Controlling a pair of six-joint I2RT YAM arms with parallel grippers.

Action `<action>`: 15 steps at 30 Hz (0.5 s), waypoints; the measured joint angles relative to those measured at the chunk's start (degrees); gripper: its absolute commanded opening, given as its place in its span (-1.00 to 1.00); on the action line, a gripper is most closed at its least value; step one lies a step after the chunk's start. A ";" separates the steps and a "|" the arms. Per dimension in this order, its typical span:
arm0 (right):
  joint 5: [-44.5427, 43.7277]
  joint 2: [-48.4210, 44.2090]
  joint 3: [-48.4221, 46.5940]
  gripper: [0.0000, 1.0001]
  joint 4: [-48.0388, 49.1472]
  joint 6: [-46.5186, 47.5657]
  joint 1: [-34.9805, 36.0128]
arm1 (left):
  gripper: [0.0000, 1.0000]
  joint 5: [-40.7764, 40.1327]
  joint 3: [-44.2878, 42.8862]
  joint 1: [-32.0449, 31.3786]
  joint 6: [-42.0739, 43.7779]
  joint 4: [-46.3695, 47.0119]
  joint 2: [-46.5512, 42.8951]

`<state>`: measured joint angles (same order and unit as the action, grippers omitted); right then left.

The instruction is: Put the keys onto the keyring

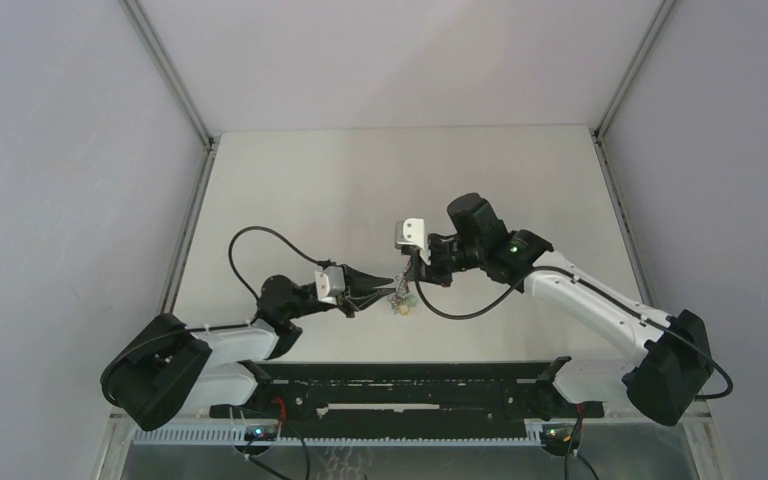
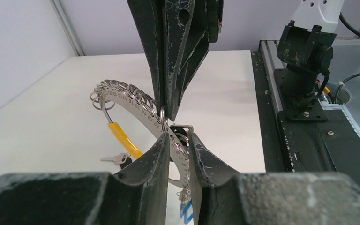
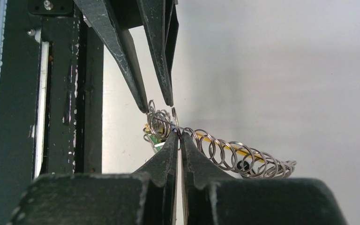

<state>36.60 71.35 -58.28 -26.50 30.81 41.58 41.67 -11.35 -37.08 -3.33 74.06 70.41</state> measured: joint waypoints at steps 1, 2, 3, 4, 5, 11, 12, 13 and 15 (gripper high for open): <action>-0.83 0.50 -0.81 -1.00 -1.14 0.33 0.50 | -0.48 0.13 0.00 0.00 0.07 -0.42 0.00; -1.62 1.05 -1.51 -1.00 -2.14 0.59 0.98 | -0.48 0.17 0.00 0.00 0.13 -0.66 0.00; -2.58 1.73 -2.32 -1.00 -3.41 0.98 1.53 | -0.48 0.24 0.00 0.00 0.37 -1.05 0.00; -3.63 2.47 -3.21 -1.00 -4.74 1.40 2.14 | -0.48 0.31 0.00 0.00 0.48 -1.42 0.00; -4.35 3.02 -3.76 -1.00 -5.49 1.60 2.56 | -0.48 0.35 0.00 0.00 0.63 -1.77 0.00; -8.26 5.42 -6.67 -1.00 -10.34 2.93 4.66 | -0.48 0.59 -0.02 0.00 1.36 -3.76 0.00; -8.68 5.70 -7.13 -1.00 -11.08 3.08 4.96 | -0.48 0.63 -0.02 0.00 1.36 -4.04 0.00; -9.16 5.90 -7.52 -1.00 -11.54 3.19 5.31 | -0.48 0.72 -0.02 0.00 1.36 -4.35 0.00; -9.68 6.14 -8.15 -1.00 -12.17 3.52 5.79 | -0.48 0.79 -0.02 0.00 1.38 -4.52 0.09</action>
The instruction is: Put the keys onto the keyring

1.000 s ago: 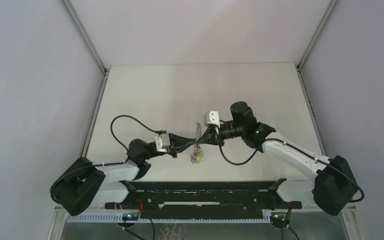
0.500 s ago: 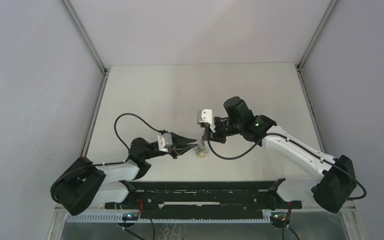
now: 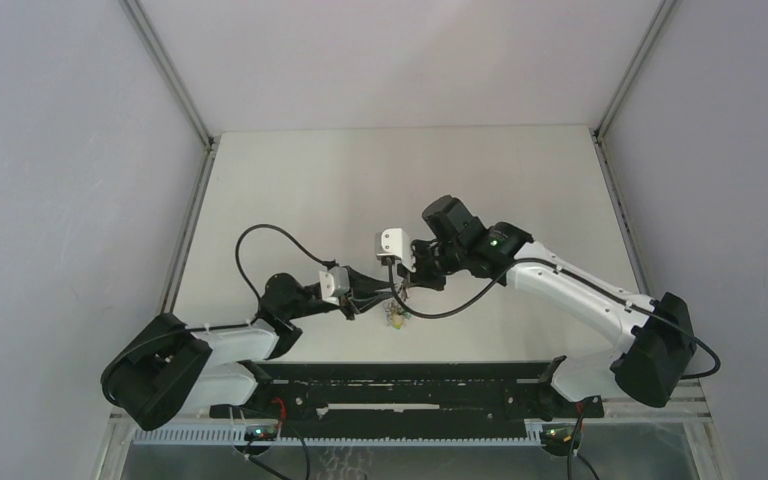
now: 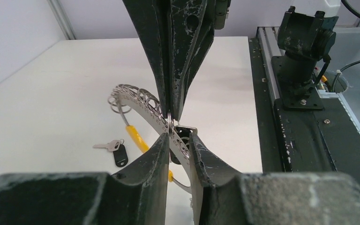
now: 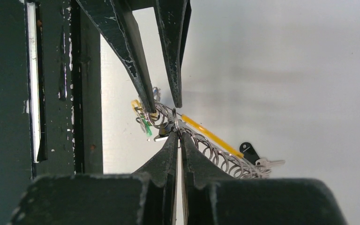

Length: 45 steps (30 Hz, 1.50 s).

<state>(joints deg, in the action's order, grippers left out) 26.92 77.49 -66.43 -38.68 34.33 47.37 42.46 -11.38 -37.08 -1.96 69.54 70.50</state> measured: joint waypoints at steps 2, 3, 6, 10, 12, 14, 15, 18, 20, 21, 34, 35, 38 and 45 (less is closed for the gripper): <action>-0.39 0.35 -0.72 -1.00 -0.83 0.42 0.44 | -0.47 0.02 -0.02 0.00 -0.02 -0.24 0.02; -0.57 0.50 -0.92 -1.00 -1.03 0.52 0.59 | -0.47 0.02 -0.02 0.00 -0.02 -0.26 0.02; -1.16 1.33 -1.60 -1.00 -2.12 1.03 1.20 | -0.47 0.11 -0.02 0.00 -0.02 -0.26 0.02; -1.68 3.10 -3.21 -1.00 -2.62 1.53 2.19 | -0.48 0.24 -0.39 0.00 -0.02 -0.33 0.02; -1.97 3.54 -3.65 -1.00 -2.73 1.75 2.62 | -0.49 0.26 -0.61 0.00 -0.04 -0.33 0.04; -2.14 3.63 -3.85 -1.00 -3.06 1.90 2.91 | -0.51 0.33 -0.87 0.00 -0.02 -0.31 0.39; -2.25 3.63 -3.91 -1.00 -3.26 1.95 2.97 | -0.53 0.35 -0.92 0.00 -0.04 -0.33 0.57; -2.45 3.65 -4.24 -1.00 -3.61 2.03 3.06 | -0.58 0.39 -0.98 0.00 -0.04 -0.33 1.16; -2.45 3.65 -4.26 -1.00 -3.63 2.19 3.06 | -0.59 0.44 -1.03 0.00 -0.04 -0.33 1.38; -2.47 3.65 -4.26 -1.00 -3.72 2.21 3.06 | -0.59 0.50 -1.09 0.00 -0.04 -0.35 1.51; -2.97 4.02 -4.61 -1.00 -4.85 2.80 3.67 | -0.84 1.46 -1.88 -0.02 -0.09 -1.62 1.92; -3.17 4.13 -4.68 -1.00 -4.94 2.89 3.74 | -0.96 1.64 -1.99 -0.02 -0.07 -1.86 2.01; -3.54 4.26 -4.96 -1.00 -5.40 3.02 3.76 | -1.00 1.75 -2.47 -0.02 -0.04 -2.58 2.27; -2.45 4.17 -5.20 -0.77 -5.42 2.43 2.45 | -1.00 1.01 -2.60 0.00 0.00 -2.99 1.51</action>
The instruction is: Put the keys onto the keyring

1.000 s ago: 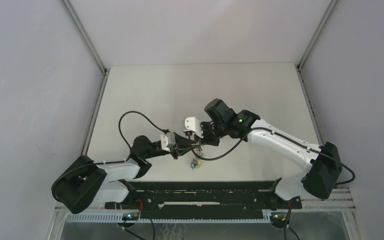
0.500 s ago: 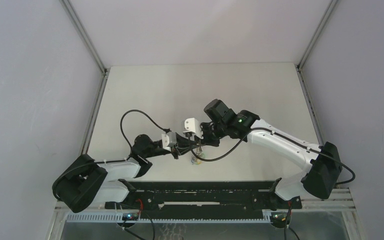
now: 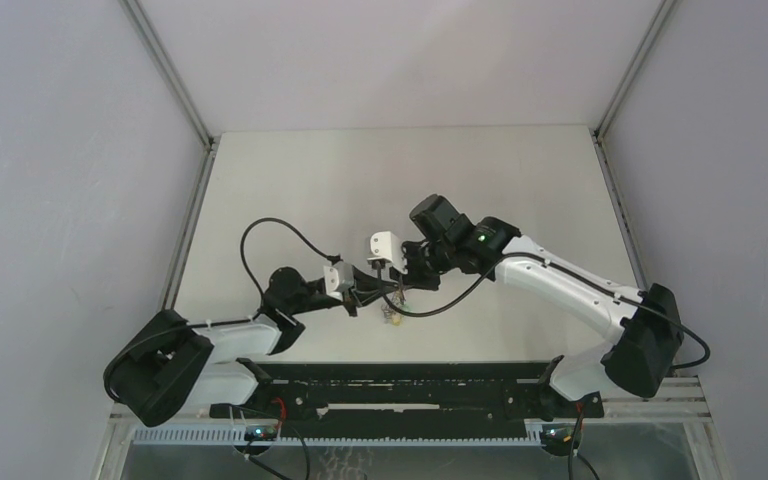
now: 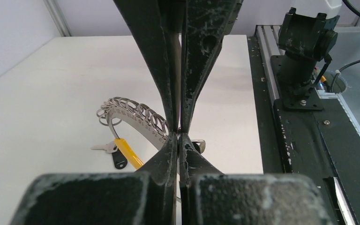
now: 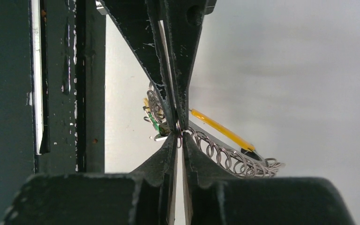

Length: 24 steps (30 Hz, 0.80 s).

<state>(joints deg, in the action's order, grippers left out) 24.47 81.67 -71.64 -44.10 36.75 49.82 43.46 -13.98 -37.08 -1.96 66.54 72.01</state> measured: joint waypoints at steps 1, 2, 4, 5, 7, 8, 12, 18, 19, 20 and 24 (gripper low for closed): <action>0.81 -0.17 0.00 -0.70 0.28 -0.42 -0.66 | -1.00 -0.28 0.04 0.00 -0.02 0.17 -0.26; 1.53 -0.46 0.00 -0.64 0.63 -0.96 -1.18 | -1.00 -0.68 0.11 0.02 -0.07 0.44 -0.50; 3.56 -1.64 0.28 -0.57 2.10 -1.90 -2.64 | -1.00 -1.33 0.26 0.31 -0.52 1.79 -0.66; 4.57 -2.49 0.74 -0.55 3.15 -2.40 -3.43 | -1.00 -1.60 0.46 0.66 -1.07 3.13 -0.63; 6.95 -4.94 2.75 -0.53 5.68 -3.56 -5.22 | -1.00 -1.86 0.94 1.40 -2.19 5.57 -0.50; 7.91 -5.92 3.72 -0.53 6.58 -4.04 -5.86 | -0.99 -2.03 1.05 1.73 -2.71 6.49 -0.33; 11.69 -9.01 8.90 -0.52 11.65 -6.82 -8.35 | -1.00 -3.04 1.09 2.38 -4.24 8.57 0.11; 15.93 -9.86 16.68 -0.53 20.85 -11.98 -10.29 | -0.99 -4.20 1.11 2.40 -5.05 9.44 0.09; 16.52 -9.94 17.84 -0.53 22.47 -12.81 -10.56 | -1.00 -4.24 1.11 2.40 -5.07 9.46 0.09; 16.90 -9.97 18.67 -0.53 23.80 -13.66 -10.75 | -1.00 -4.24 1.11 2.40 -5.07 9.46 0.04; 18.23 -9.97 20.13 -0.52 28.37 -15.93 -11.37 | -1.00 -4.20 1.11 2.40 -5.07 9.53 -0.59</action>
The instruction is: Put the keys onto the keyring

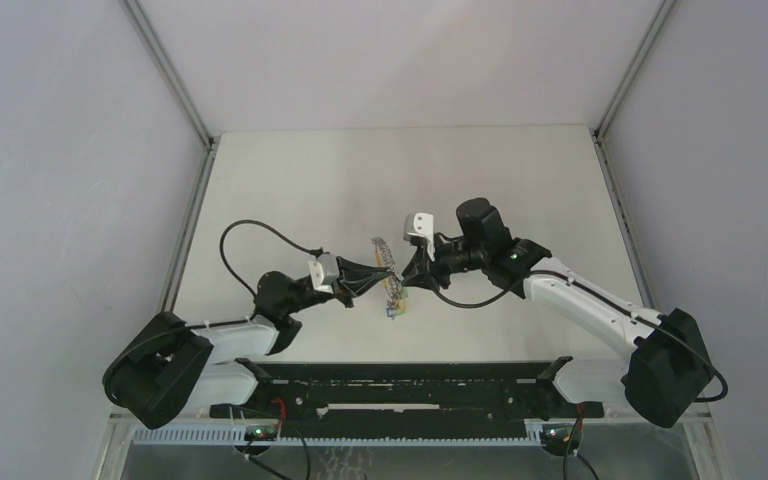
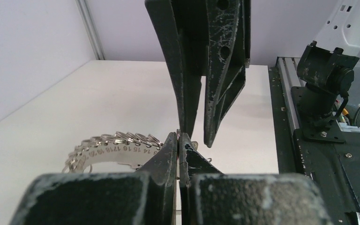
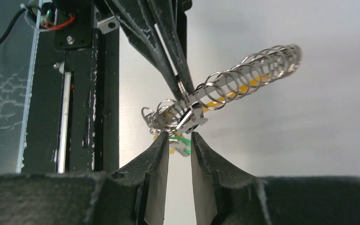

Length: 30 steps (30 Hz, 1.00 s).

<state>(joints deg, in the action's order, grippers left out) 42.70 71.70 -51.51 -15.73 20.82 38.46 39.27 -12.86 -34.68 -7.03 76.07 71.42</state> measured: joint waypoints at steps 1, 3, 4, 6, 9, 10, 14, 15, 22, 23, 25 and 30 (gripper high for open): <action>0.24 0.00 0.17 -0.52 1.46 -0.59 -0.20 | -1.00 0.00 0.00 0.00 0.00 0.09 -0.15; 0.68 -0.02 0.26 -0.52 3.39 -1.36 -0.44 | -0.99 0.09 0.00 0.00 -0.02 0.17 -0.37; 0.98 -0.02 0.28 -0.52 4.31 -1.75 -0.57 | -1.00 0.13 0.00 0.00 -0.02 0.17 -0.42; 1.40 -0.04 0.46 -0.51 6.03 -2.32 -0.74 | -1.00 0.24 0.00 0.00 -0.02 0.15 -0.50; 1.86 -0.04 0.59 -0.51 7.37 -2.93 -0.94 | -1.00 0.48 0.00 -0.02 -0.04 0.20 -0.61; 2.08 -0.04 0.59 -0.53 7.67 -3.08 -0.96 | -1.00 0.55 0.00 0.00 -0.04 0.20 -0.61; 3.19 -0.04 0.59 -0.66 9.09 -3.52 -0.98 | -1.00 1.01 0.00 -0.02 -0.07 0.20 -0.74; 3.39 -0.04 0.59 -0.71 9.20 -3.61 -0.98 | -1.00 1.07 0.00 0.00 -0.07 0.20 -0.90; 4.59 -0.02 0.59 -1.00 9.57 -3.67 -0.98 | -1.00 1.53 0.02 0.00 -0.11 0.20 -1.86; 4.68 -0.02 0.59 -1.00 9.60 -3.69 -0.98 | -1.00 1.55 0.04 -0.02 -0.13 0.17 -2.01; 5.07 0.00 0.59 -1.00 9.53 -3.67 -1.01 | -1.00 1.64 0.37 0.00 -0.11 0.20 -2.32; 6.32 0.11 0.59 -1.00 9.53 -3.67 -1.44 | -1.00 1.79 0.83 0.00 -0.11 0.15 -3.32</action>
<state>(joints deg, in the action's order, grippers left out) 49.01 71.81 -50.92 -6.20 17.15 37.01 41.06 -12.03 -34.68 -7.14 76.23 68.10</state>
